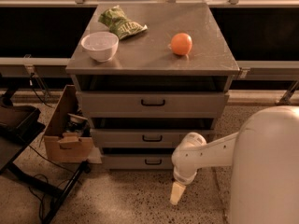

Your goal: Open bottom drawer

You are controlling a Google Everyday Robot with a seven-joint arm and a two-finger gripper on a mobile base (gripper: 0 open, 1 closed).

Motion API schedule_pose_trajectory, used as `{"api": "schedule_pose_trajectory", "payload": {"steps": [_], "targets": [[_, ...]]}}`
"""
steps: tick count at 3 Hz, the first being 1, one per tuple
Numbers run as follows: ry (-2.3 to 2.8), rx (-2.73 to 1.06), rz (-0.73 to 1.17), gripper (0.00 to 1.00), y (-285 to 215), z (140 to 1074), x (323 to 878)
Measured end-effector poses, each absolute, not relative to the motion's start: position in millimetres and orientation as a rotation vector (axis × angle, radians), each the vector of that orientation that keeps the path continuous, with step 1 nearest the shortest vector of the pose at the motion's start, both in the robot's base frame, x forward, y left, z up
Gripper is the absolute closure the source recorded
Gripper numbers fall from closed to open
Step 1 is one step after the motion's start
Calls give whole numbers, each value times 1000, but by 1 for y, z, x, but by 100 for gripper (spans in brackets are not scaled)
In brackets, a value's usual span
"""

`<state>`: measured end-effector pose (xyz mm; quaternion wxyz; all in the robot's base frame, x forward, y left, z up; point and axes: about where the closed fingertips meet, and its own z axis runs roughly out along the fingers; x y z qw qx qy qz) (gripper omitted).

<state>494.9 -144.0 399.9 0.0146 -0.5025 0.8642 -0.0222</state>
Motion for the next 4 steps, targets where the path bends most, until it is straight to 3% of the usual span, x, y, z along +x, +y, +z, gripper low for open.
{"api": "schedule_pose_trajectory", "payload": {"steps": [2,4], "targets": [[2636,-1667,-178,0,-212,300,520],[2607,-1679,-162,0,-215,279,528]]}}
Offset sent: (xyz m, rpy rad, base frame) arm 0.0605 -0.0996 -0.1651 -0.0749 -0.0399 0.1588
